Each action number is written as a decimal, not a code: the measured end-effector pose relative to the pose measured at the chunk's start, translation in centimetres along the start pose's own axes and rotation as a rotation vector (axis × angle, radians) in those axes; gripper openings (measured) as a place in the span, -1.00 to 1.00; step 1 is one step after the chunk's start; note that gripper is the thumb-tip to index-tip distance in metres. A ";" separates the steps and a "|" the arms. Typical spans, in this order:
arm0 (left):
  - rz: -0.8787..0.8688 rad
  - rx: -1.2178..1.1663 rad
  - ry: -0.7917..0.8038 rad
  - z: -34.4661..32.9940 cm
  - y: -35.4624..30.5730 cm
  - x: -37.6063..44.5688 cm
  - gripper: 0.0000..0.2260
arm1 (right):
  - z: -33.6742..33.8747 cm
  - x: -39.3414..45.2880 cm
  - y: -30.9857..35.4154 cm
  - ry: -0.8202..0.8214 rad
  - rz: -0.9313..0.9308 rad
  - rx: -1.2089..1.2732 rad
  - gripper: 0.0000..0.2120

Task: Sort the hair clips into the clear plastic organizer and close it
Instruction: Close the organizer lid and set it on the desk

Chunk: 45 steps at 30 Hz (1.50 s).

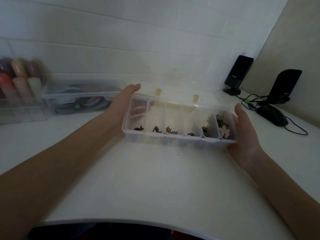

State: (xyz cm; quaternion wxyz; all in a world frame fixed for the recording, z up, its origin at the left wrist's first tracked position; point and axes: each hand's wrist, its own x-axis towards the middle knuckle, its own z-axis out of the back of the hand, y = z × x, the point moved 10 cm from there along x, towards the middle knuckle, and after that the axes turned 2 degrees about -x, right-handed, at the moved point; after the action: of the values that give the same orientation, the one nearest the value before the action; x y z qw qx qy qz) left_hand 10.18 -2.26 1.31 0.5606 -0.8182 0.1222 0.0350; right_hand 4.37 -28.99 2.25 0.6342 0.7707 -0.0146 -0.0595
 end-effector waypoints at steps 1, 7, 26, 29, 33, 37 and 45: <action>-0.030 0.002 0.005 -0.1 -0.1 0.1 -0.58 | 0.1 0.0 -0.1 -0.008 -0.012 0.025 -0.46; -0.276 -0.030 -0.034 0.1 -2.2 0.4 -0.68 | -0.1 -0.2 -0.3 -0.026 -0.063 0.185 -0.43; -0.210 -0.271 0.146 -1.2 -1.9 -0.4 -0.65 | 2.7 -0.1 0.8 -0.256 0.126 0.360 -0.58; -0.379 0.184 0.055 -0.7 -3.3 -0.4 -0.63 | 2.9 0.0 0.2 -0.289 0.054 0.347 -0.63; -0.433 0.445 0.059 -0.3 -4.1 -1.1 -0.87 | 2.2 0.0 0.2 -0.215 0.054 0.284 -0.77; -0.362 0.518 0.135 -0.8 -3.4 -2.2 -0.83 | 1.7 -0.5 2.6 -0.116 0.266 -0.065 -0.86; -0.312 0.567 0.081 -1.4 -3.2 -3.8 -0.85 | 1.2 -2.0 3.1 -0.023 0.319 -0.248 -0.77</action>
State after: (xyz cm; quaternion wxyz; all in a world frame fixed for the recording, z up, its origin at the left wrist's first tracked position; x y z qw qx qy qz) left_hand 7.18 -1.89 5.45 0.7596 -0.6389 0.0223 -0.1197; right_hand 2.44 -30.56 5.24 0.7254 0.6740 -0.1363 0.0317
